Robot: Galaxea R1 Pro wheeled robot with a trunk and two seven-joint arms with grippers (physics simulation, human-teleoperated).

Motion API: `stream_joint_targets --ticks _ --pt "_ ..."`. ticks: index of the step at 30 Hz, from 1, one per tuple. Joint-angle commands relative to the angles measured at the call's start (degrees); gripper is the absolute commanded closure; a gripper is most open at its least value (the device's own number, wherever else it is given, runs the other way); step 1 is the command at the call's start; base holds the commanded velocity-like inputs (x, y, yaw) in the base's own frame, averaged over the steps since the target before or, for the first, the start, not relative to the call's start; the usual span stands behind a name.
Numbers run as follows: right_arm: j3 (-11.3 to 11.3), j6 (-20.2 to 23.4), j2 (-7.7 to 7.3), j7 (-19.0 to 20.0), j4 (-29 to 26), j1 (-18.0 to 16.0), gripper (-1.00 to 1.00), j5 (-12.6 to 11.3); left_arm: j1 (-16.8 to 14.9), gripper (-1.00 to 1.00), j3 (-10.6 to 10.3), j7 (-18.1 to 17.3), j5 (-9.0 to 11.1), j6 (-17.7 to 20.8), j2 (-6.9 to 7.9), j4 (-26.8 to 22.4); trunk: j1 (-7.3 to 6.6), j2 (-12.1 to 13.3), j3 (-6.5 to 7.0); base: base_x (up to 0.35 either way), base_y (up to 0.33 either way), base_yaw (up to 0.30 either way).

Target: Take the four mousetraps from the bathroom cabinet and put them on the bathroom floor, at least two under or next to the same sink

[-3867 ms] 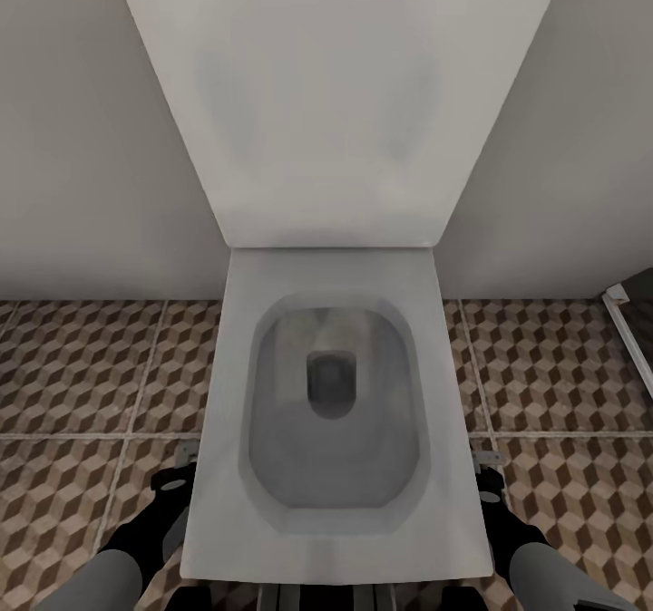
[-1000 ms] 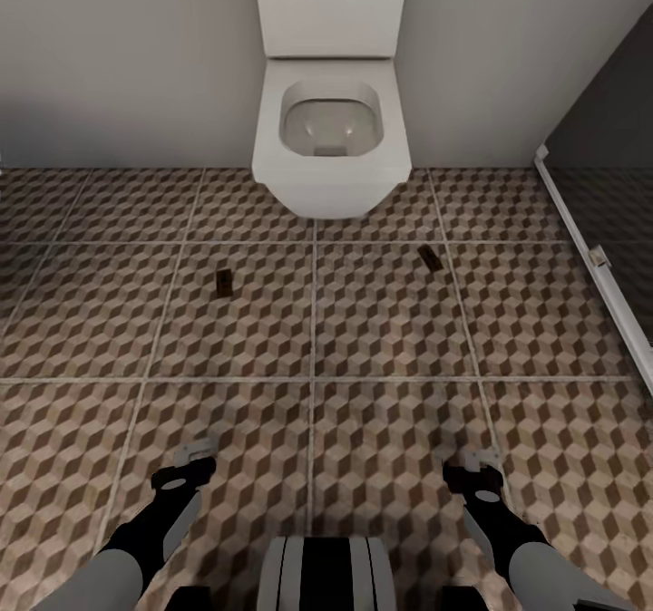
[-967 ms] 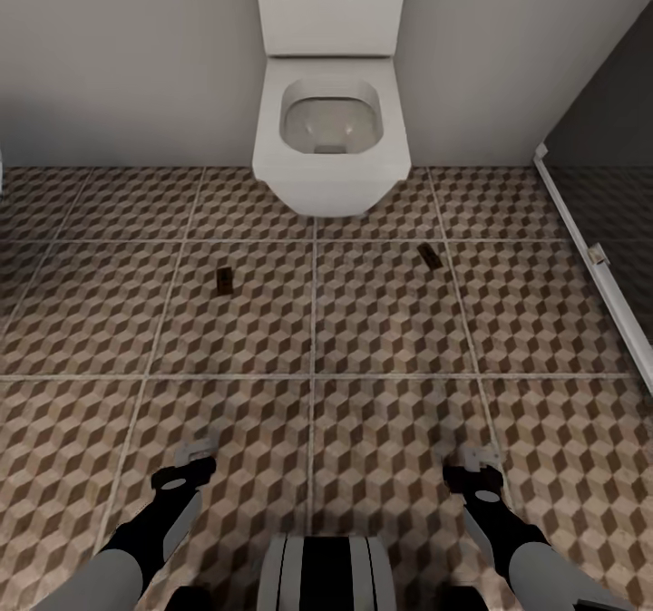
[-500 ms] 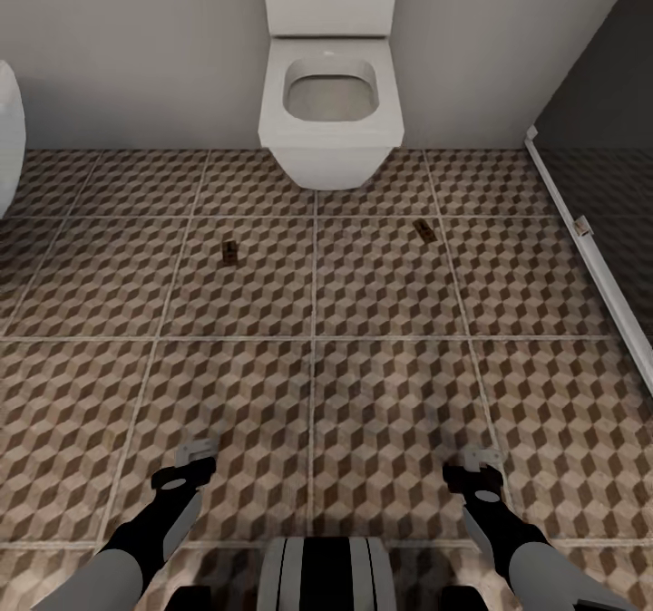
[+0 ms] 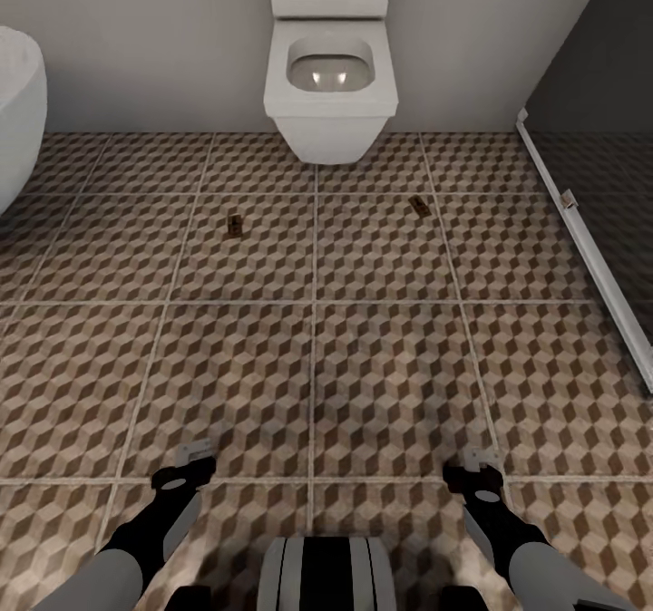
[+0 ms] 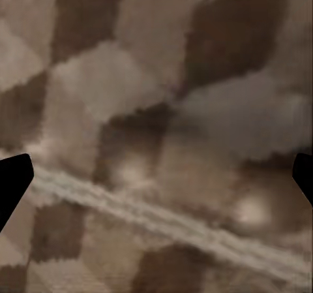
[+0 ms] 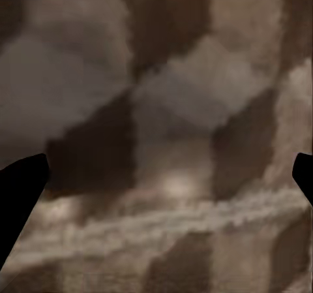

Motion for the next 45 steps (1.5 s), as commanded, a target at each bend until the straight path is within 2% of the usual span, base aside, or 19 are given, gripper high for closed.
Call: stream_joint_targets --ticks 1,8,25,45 --pt "-0.5 0.3 0.04 0.0 0.2 0.0 -1.0 0.6 0.0 -1.0 -0.5 0.5 0.3 0.3 0.08 -0.1 -0.03 0.0 -0.04 -0.321 0.0 0.0" --pt "-0.5 0.3 0.04 0.0 0.2 0.0 -1.0 0.6 0.0 -1.0 -0.5 0.4 0.3 0.4 -0.04 -0.1 -0.03 0.0 -0.04 -0.146 0.0 0.0" --pt "-0.5 0.3 0.04 0.0 0.2 0.0 -1.0 0.6 0.0 -1.0 -0.6 0.3 0.3 0.4 -0.18 -0.1 -0.03 0.0 -0.04 -0.013 0.0 0.0" --pt "-0.5 0.3 0.04 0.0 0.2 0.0 -1.0 0.6 0.0 -1.0 -0.6 0.4 0.3 0.4 -0.1 -0.1 -0.55 0.3 4.39 0.0 0.0 0.0"
